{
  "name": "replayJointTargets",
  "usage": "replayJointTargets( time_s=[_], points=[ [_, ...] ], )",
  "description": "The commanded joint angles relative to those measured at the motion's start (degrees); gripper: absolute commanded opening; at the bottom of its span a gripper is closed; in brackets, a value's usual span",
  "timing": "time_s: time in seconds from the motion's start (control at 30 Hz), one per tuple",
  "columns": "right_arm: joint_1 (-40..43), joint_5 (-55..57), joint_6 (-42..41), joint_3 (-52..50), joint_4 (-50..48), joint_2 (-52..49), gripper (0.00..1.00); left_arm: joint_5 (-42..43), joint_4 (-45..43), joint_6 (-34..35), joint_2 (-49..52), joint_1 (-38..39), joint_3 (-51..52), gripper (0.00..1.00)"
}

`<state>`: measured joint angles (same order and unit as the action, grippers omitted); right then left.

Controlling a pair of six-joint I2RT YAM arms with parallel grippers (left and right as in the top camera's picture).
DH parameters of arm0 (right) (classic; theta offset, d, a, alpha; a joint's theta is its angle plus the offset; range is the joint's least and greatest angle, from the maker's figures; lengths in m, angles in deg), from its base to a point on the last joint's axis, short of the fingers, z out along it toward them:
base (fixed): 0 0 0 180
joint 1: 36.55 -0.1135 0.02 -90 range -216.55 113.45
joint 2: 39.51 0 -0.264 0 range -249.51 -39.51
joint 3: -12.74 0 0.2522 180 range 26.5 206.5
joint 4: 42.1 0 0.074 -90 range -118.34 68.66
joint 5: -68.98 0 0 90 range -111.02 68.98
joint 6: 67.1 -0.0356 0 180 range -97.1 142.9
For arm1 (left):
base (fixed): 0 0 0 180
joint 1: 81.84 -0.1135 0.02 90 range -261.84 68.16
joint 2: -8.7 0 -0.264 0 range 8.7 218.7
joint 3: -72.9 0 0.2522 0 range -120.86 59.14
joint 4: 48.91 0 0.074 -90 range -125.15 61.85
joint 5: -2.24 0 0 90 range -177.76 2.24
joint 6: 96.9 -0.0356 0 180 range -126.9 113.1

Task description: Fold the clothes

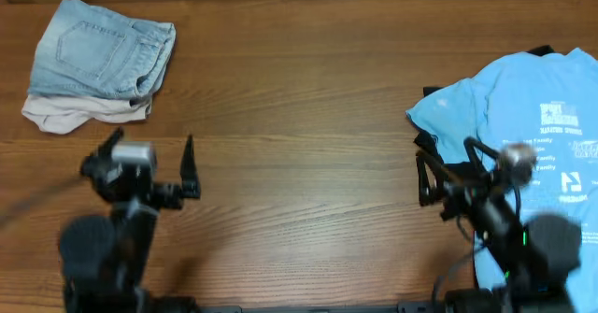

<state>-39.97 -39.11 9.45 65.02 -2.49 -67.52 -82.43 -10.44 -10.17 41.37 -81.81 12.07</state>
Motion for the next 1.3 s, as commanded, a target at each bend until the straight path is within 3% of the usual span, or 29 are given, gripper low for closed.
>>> replayJointTargets(
  time_s=[0.0, 0.13, 0.3, 0.4, 0.6, 0.73, 0.9, 0.97, 1.1, 1.17, 1.27],
  points=[
    [-0.20, -1.22, -0.31, 10.32, 6.21, -11.32, 1.00, 9.27, 5.92, 0.76, 11.04, 0.33, -10.84, 1.00],
    [-0.20, -9.62, -0.04, 23.47, 16.63, -27.17, 1.00, 20.22, 14.51, 0.74, 22.62, 0.33, -21.55, 1.00],
    [-0.20, -12.07, 2.80, 33.22, 24.50, -42.16, 1.00, 21.14, 19.61, 0.70, 32.44, 0.33, -28.41, 1.00],
    [0.28, -10.19, 4.48, 33.99, 22.32, -47.82, 1.00, 21.14, 20.17, 0.70, 34.40, 0.33, -28.81, 1.00],
    [3.43, 5.53, 1.18, 33.99, 15.13, -58.49, 0.99, 22.58, 20.46, 0.76, 34.97, 0.33, -28.81, 1.00],
    [3.87, 7.82, 1.16, 33.99, 8.68, -65.88, 0.86, 23.23, 20.57, 1.09, 34.99, 0.37, -28.81, 1.00],
    [3.82, 13.86, 0.94, 33.99, 0.98, -74.84, 0.80, 24.37, 20.61, 1.18, 35.23, 0.37, -28.81, 1.00],
    [3.82, 15.80, 0.63, 33.99, -0.13, -77.59, 0.79, 24.39, 21.00, 1.18, 35.26, 0.37, -28.81, 1.00],
    [3.82, 15.93, -0.35, 33.99, -0.26, -80.50, 0.67, 24.35, 22.34, 1.16, 35.34, 0.37, -28.79, 1.00],
    [3.74, 15.89, -1.16, 33.99, -0.02, -81.20, 0.66, 24.33, 22.82, 1.16, 35.56, 0.37, -28.79, 1.00],
    [3.30, 16.61, -1.46, 33.92, 1.31, -82.75, 0.76, 24.30, 23.12, 1.14, 36.39, 0.37, -28.79, 1.00]
  ],
)
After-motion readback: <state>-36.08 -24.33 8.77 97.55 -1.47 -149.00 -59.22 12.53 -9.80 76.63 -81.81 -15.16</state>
